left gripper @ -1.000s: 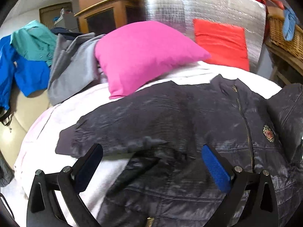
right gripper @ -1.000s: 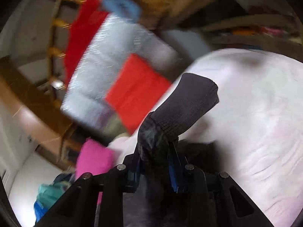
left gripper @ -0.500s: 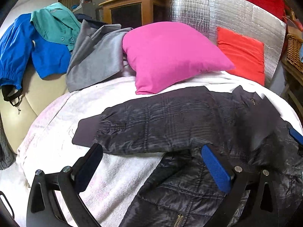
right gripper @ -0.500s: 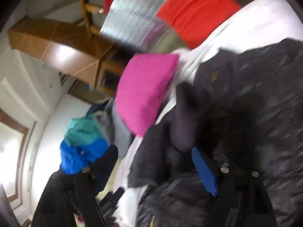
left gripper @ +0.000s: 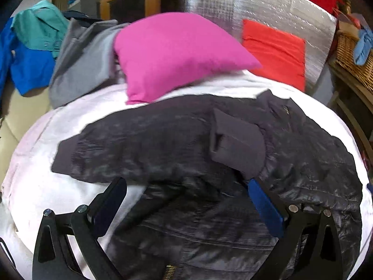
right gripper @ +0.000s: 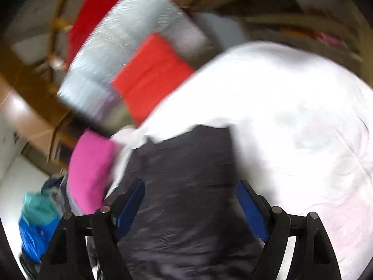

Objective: Fold large clothes

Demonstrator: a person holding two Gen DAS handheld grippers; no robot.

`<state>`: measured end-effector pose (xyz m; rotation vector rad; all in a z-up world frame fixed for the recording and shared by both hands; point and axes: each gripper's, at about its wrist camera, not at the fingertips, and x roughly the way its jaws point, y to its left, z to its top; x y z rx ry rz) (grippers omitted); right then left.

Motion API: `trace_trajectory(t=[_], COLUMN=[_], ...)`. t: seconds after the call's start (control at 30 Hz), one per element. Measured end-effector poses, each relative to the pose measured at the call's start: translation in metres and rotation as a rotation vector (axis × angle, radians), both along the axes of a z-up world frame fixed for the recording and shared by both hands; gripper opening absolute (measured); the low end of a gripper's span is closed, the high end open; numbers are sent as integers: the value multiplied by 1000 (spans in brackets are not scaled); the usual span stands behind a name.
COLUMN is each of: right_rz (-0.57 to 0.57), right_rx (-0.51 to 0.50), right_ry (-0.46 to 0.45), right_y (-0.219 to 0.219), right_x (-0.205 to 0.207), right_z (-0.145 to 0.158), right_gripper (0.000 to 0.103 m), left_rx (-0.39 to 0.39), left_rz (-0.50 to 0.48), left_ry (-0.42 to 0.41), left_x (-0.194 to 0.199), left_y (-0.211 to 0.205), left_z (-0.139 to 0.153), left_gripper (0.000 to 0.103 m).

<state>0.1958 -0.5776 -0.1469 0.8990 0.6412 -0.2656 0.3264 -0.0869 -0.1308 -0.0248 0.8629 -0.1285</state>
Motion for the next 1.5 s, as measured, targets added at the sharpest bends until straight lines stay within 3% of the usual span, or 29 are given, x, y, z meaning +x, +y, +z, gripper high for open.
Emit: trace_trajectory(t=[0.13,0.27,0.3,0.33,0.43,0.57,0.67,0.8,0.87,0.9,0.93,1.0,1.1,1.2,1.27,1.37,1.43,1.5], right_rz=[106,212,236,239,245,182,121,153,137,129,113,28,-21,58,138,242,317,359], right_rx=[100,124,112,66,-46,-228,-290,-190,-196,-192,-189,-245,-366,-339,-323,-349,-330,-310], right_ry=[50,95,107,123,115,28,37,235,224,196,162,96,16,-94,-116,-85,-51,-5], right_y=[-15,-7,4,9,27,43,40,26,27,28,27,32,51,77,103,142,164,176], right_x=[20,43,50,53,56,40,36,56,56,55,50,34,14,4,9,22,38,50], right_z=[-34,-52,-54,-52,-35,15,25,-31,-23,-10,0,22,57,70,70,60,41,21], right_gripper=[80,79,69,52,24,18,17,22,24,32,55,89,89,89,87,68,51,50], left_rx=[-8,-7,-6,-5,4,17,43,49,47,40,30,4,-34,-98,-175,-332,-454,-532], left_rz=[-10,-35,-40,-46,-52,-51,-46,-21,1,18,33,78,169,273,320,402,456,470], left_ry=[26,51,55,59,74,69,60,75,81,79,75,61,42,61,108,208,267,314], left_x=[5,8,10,11,13,12,12,15,15,15,15,14,13,14,18,28,33,40], left_y=[-18,-35,-40,-43,-53,-55,-52,-34,-19,-8,3,32,84,138,168,205,220,223], left_z=[-7,-15,-17,-18,-21,-20,-19,-20,-18,-15,-12,-4,5,2,-9,-35,-54,-69], left_gripper=[103,103,103,103,103,103,103,103,103,103,103,103,103,103,103,103,103,103])
